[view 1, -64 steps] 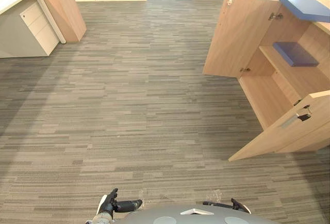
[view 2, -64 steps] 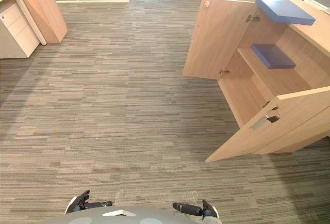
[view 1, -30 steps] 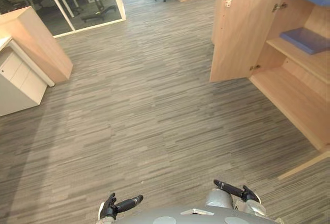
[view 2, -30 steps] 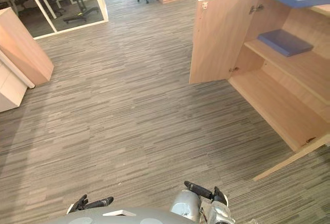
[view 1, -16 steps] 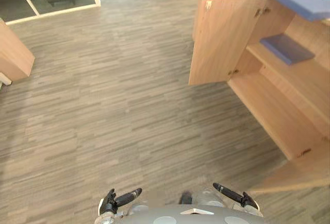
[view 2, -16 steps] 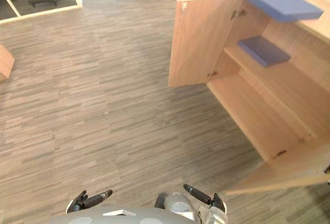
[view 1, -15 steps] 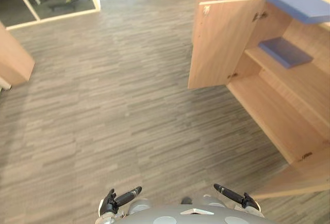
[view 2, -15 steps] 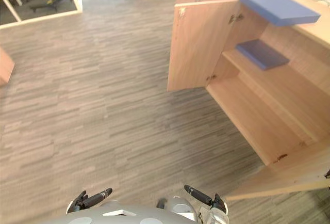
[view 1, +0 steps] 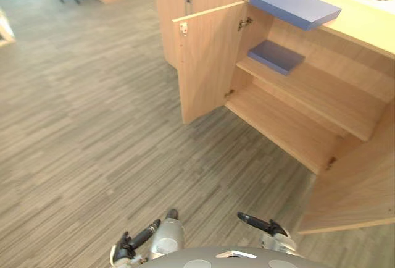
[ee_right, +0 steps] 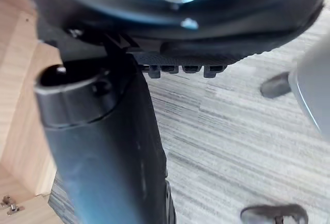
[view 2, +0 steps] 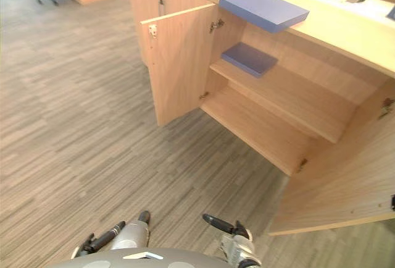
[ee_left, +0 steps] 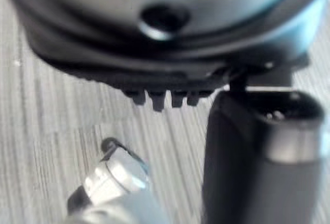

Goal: Walk over to the cabinet, pick up the folder, carry it to the office cabinet, place the folder inside the office cabinet, then close the office cabinet door

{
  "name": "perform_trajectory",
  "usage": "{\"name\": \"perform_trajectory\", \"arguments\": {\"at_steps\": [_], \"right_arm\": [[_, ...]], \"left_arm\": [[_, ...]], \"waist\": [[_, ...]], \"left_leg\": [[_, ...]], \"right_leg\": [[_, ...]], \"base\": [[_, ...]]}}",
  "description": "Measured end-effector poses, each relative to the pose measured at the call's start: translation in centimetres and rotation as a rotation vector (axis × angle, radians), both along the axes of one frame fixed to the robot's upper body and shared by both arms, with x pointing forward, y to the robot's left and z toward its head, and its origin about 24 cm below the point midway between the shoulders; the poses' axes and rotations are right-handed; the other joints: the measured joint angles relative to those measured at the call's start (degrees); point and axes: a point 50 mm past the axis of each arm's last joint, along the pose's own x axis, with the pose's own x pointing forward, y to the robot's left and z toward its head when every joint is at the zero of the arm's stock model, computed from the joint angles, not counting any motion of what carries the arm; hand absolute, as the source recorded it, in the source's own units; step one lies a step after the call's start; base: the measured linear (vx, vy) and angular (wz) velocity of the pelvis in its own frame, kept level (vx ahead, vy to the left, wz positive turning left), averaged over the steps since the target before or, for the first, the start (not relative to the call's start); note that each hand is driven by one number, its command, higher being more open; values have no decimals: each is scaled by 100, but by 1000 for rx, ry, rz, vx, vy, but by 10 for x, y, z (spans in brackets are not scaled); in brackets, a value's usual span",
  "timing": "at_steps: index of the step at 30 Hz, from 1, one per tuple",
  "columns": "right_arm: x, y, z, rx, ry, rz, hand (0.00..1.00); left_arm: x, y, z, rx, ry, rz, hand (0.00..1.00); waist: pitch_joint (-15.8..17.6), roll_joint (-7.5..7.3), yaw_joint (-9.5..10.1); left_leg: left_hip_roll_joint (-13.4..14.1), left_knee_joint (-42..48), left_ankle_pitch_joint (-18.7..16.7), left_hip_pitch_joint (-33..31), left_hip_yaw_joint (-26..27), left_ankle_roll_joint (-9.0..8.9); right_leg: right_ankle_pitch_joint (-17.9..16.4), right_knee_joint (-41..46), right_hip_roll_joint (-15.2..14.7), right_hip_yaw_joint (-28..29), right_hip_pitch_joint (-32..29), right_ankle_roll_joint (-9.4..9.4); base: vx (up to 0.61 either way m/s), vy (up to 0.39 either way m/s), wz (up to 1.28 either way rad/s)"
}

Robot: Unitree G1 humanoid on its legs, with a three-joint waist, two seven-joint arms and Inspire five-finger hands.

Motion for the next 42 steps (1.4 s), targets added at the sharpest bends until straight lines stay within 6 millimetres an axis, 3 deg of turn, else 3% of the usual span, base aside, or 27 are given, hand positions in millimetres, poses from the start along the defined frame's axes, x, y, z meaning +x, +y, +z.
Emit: {"name": "perform_trajectory", "arguments": {"at_steps": [1,3,4,5,7,8,10,12,14,15,16,19,23,28,31,33,34,35,36,37,38,39,40,41,42], "right_arm": [[0,0,0,4,1,-2,100],[-1,-5,0,8,-4,-25,100],[0,-8,1,8,-14,-34,100],[6,-14,4,-4,-45,-43,100],[12,-25,8,-28,-87,-65,100],[12,-26,8,-31,-85,-66,100],[11,-25,7,-29,-80,-62,100],[14,-25,8,-28,-87,-68,100],[23,-21,10,-13,-111,-86,100],[26,-17,11,-1,-122,-95,100],[27,-14,11,6,-129,-102,100],[22,-13,9,12,-118,-125,100],[8,-16,6,5,-84,-137,100],[-6,-18,3,-15,-45,-118,100],[-11,-14,0,4,-17,-112,100],[-13,-14,-1,2,-7,-82,100],[-14,-15,0,-3,-6,-62,100],[-13,-18,0,-19,-5,-29,100],[-13,-21,1,-35,1,7,100],[-11,-18,1,-31,0,19,100],[-10,-16,1,-28,-2,25,100],[-5,-16,2,-30,-7,27,100],[3,-15,4,-33,-23,30,100],[7,-15,4,-33,-29,32,100],[11,-14,5,-31,-34,36,100]], "left_arm": [[-1,1,-1,-1,9,-1,100],[-6,-2,-3,-9,32,-4,100],[-7,-3,-3,-10,36,-7,100],[-8,-5,-3,-11,44,-21,100],[-7,-9,-4,-18,51,-51,100],[-7,-10,-4,-18,53,-61,100],[-3,-11,-4,-10,50,-120,100],[4,-12,-3,-7,38,-154,100],[12,-12,-2,-4,22,-164,100],[16,-9,-1,6,11,-169,100],[17,-9,-1,6,14,-169,100],[18,-12,-1,-2,6,-159,100],[28,-13,1,-6,-31,-145,100],[24,-13,0,-18,-28,-137,100],[19,-7,0,-10,-17,-139,100],[24,-5,2,-5,-36,-146,100],[25,-6,2,-7,-39,-146,100],[24,-9,2,-15,-38,-145,100],[23,-10,1,-22,-26,-148,100],[24,-7,2,-19,-30,-150,100],[25,-6,3,-14,-34,-154,100],[31,-7,5,-12,-57,-168,100],[37,-8,7,-9,-80,-181,100],[39,-9,7,-8,-87,-185,100],[40,-13,7,-6,-91,-208,100]], "waist": [[-13,-19,0],[-94,-11,40],[-116,-3,21],[-115,92,-52],[-97,211,-173],[-112,244,-171],[-114,291,-179],[-88,315,-214],[17,280,-299],[95,163,-318],[148,104,-329],[124,152,-306],[116,109,-312],[-91,140,-325],[-241,26,-317],[-284,80,-332],[-287,125,-314],[-293,249,-289],[-308,408,-296],[-286,354,-271],[-268,276,-217],[-242,314,-99],[-149,315,-12],[-101,322,13],[-43,373,29]], "left_leg": [[-107,60,-127,110,216,146],[-425,-345,-231,610,919,489],[-515,-525,-206,756,1075,559],[-664,-843,-110,1035,1330,714],[-805,-1322,-17,1638,1585,866],[-808,-1436,-5,1750,1638,884],[-791,-1737,23,2092,1881,932],[-691,-1759,5,2131,2003,943],[-586,-1781,-110,2153,2097,912],[-569,-1811,-203,2221,2165,801],[-504,-1869,-266,2319,2132,733],[-388,-2110,-158,2416,1864,557],[-175,-2339,-112,2597,1740,406],[43,-2364,-306,2708,1624,358],[215,-1285,-829,2312,1589,298],[502,1076,-1274,1413,1478,204],[602,1643,-1269,1186,1460,198],[808,2451,-1189,916,1451,180],[1076,3474,-792,616,1480,78],[1139,4046,-223,373,1526,125],[1144,4359,-250,207,1539,167],[1100,4712,-821,-196,1558,251],[993,4522,-1205,-553,1590,331],[929,4188,-1309,-686,1604,332],[782,3032,-1264,-771,1540,344]], "right_leg": [[20,238,-167,87,-75,32],[65,1629,-623,419,-825,2],[141,2073,-742,436,-1083,-58],[300,2901,-1011,224,-1519,-345],[196,3958,-1336,-891,-1847,-637],[161,4064,-1372,-1229,-1861,-680],[-67,3895,-1284,-2403,-1870,-544],[-343,3405,-1114,-2776,-1897,-470],[-315,2696,-921,-2873,-2019,-406],[-198,2049,-852,-2858,-2096,-269],[-51,1934,-735,-2855,-2055,-366],[-115,1750,-371,-2870,-2002,-379],[-261,1643,-149,-3070,-1803,-512],[-287,1170,137,-3193,-1458,-515],[-180,712,356,-3172,-1066,-544],[-62,314,577,-2965,-658,-601],[-62,246,650,-2920,-556,-601],[-62,139,789,-2854,-372,-600],[-62,-109,956,-2800,-42,-600],[-61,-274,923,-2680,157,-601],[-62,-319,874,-2598,228,-602],[-65,-327,748,-2387,291,-607],[-71,-289,544,-2202,346,-618],[-75,-222,432,-2160,364,-612],[-98,-61,240,-2048,407,-575]], "base": [[251,412,-82],[247,460,-116],[147,335,-102],[116,258,-67],[140,275,-58],[124,221,-56],[124,108,-61],[84,9,-53],[5,-63,-48],[-1,-136,-42],[35,-161,-40],[132,-162,-30],[212,-144,7],[200,-19,16],[258,-3,6],[245,30,4],[243,53,-16],[256,46,-32],[311,75,-41],[263,82,-42],[251,134,-55],[243,201,-67],[238,230,-67],[234,266,-57],[231,269,-43]]}}
